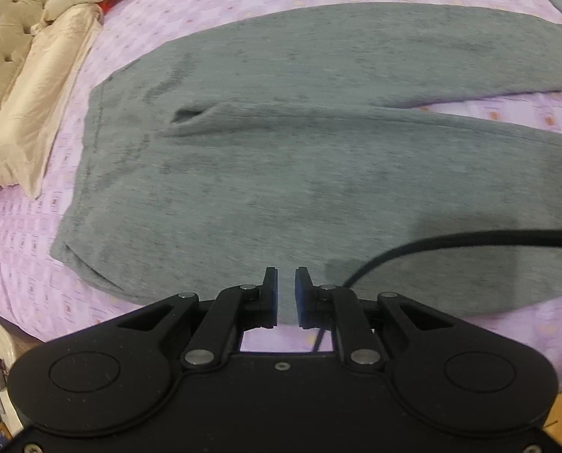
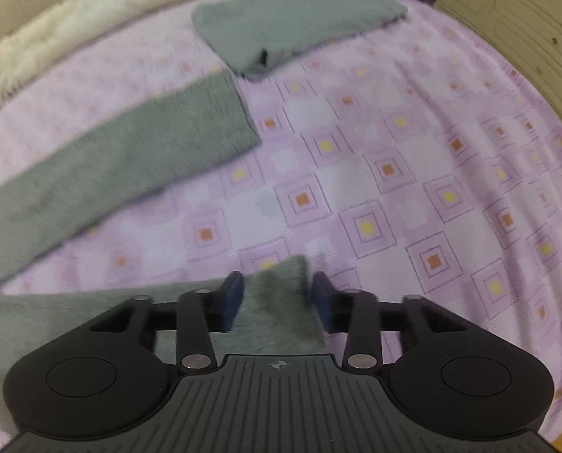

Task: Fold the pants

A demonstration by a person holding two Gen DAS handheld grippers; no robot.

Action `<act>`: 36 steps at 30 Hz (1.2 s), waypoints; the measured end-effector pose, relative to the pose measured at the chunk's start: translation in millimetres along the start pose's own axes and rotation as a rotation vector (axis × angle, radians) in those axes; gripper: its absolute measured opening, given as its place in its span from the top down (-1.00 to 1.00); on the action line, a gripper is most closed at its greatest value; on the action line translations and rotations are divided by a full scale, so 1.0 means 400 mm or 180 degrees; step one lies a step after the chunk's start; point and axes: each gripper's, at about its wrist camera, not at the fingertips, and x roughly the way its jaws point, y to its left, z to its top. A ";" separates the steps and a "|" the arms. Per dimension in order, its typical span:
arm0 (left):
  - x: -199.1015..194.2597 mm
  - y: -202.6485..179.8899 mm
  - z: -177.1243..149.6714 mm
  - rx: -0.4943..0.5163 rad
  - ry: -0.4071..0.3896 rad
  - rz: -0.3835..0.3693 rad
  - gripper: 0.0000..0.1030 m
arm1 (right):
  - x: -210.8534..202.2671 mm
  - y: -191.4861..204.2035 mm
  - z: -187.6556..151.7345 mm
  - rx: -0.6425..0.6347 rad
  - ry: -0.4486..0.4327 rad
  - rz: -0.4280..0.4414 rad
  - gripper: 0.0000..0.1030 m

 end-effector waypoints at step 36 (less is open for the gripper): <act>0.258 0.279 -0.088 0.0450 0.0258 -0.0150 0.68 | -0.015 0.077 -0.263 0.1703 0.0273 -0.1084 0.73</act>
